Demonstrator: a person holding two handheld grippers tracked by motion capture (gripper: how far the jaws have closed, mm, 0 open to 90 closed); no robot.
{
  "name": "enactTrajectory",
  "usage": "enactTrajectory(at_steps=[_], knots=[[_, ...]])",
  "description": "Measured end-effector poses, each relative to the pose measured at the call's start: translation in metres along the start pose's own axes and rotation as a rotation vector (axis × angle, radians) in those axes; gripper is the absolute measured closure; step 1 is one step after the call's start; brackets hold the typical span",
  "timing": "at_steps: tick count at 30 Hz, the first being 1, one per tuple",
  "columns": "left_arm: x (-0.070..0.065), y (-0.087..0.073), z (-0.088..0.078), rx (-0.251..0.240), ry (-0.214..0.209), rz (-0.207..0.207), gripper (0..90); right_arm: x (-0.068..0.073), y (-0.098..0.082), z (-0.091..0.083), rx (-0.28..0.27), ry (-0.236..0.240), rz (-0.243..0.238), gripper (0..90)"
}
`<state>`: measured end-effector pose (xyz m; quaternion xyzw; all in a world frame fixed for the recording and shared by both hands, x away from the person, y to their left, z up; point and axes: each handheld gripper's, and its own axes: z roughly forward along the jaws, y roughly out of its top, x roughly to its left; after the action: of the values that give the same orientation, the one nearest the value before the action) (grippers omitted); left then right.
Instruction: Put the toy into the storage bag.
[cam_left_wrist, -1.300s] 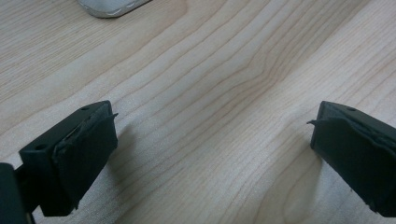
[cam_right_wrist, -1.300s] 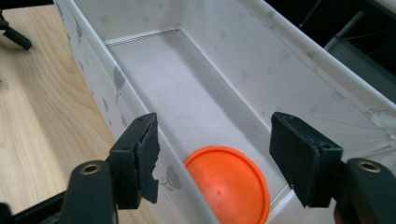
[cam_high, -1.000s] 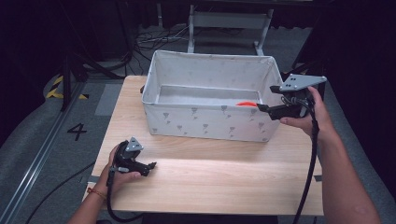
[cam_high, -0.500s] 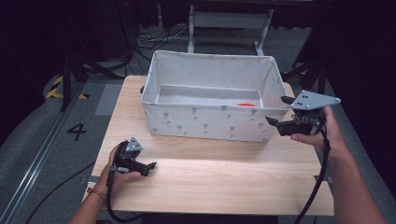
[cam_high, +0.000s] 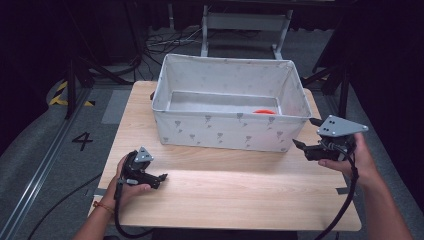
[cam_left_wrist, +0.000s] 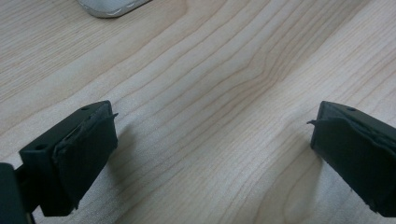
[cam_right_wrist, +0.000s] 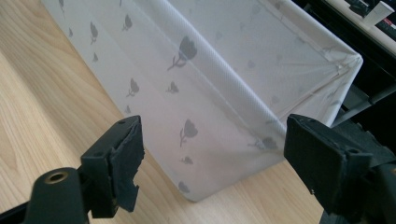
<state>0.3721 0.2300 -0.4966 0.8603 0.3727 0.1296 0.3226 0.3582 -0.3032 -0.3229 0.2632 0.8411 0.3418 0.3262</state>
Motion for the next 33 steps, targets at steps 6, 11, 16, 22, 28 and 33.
enactTrajectory(at_steps=[6, 11, 16, 22, 28, 33], knots=[[0.0, 0.0, 0.0, 0.0, 0.002, 0.001, 0.8, 0.008, -0.015, 0.003, 0.033, -0.006, -0.001, 20.6], [0.0, 0.0, 0.0, 0.001, 0.001, 0.0, 0.8, 0.016, -0.033, 0.015, 0.088, -0.025, -0.016, 20.2], [0.0, 0.0, 0.0, 0.001, 0.0, -0.001, 0.8, 0.022, -0.051, 0.026, 0.124, -0.005, -0.004, 20.1], [0.0, 0.0, 0.0, 0.001, 0.001, 0.001, 0.9, 0.025, -0.071, 0.036, 0.152, 0.033, 0.038, 20.7], [0.0, 0.0, 0.0, 0.0, 0.002, 0.001, 0.8, 0.029, -0.093, 0.047, 0.181, 0.068, 0.074, 21.2], [0.0, 0.0, 0.0, 0.0, 0.0, 0.0, 0.8, 0.03, -0.111, 0.053, 0.208, 0.079, 0.11, 21.9]])
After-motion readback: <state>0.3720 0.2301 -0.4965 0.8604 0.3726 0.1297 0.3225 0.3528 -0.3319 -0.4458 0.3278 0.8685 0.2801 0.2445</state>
